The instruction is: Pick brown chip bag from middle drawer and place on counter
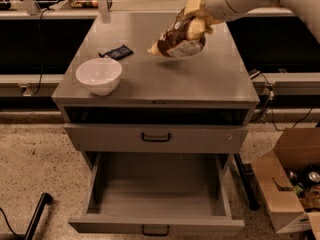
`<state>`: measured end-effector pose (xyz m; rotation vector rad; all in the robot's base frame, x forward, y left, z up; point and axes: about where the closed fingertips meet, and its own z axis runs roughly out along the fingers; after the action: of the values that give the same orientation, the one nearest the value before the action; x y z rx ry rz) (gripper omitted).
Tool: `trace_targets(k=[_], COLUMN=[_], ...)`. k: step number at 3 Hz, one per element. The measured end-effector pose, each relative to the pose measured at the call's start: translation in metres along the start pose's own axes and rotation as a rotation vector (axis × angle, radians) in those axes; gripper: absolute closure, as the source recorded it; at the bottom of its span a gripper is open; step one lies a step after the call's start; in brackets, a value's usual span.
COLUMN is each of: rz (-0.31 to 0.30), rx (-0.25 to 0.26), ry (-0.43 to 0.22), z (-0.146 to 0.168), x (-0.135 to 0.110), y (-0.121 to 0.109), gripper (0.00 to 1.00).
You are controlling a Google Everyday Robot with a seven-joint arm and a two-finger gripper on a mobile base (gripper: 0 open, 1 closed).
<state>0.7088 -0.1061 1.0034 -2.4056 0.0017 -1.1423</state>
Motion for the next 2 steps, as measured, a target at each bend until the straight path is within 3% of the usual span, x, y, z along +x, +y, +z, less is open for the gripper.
trace_targets(k=[1, 2], rz=[-0.001, -0.002], rx=[0.002, 0.003], ry=[-0.003, -0.004], z=[0.0019, 0.0028], x=[-0.0011, -0.0018], y=[-0.0012, -0.0018], gripper=[0.07, 0.00])
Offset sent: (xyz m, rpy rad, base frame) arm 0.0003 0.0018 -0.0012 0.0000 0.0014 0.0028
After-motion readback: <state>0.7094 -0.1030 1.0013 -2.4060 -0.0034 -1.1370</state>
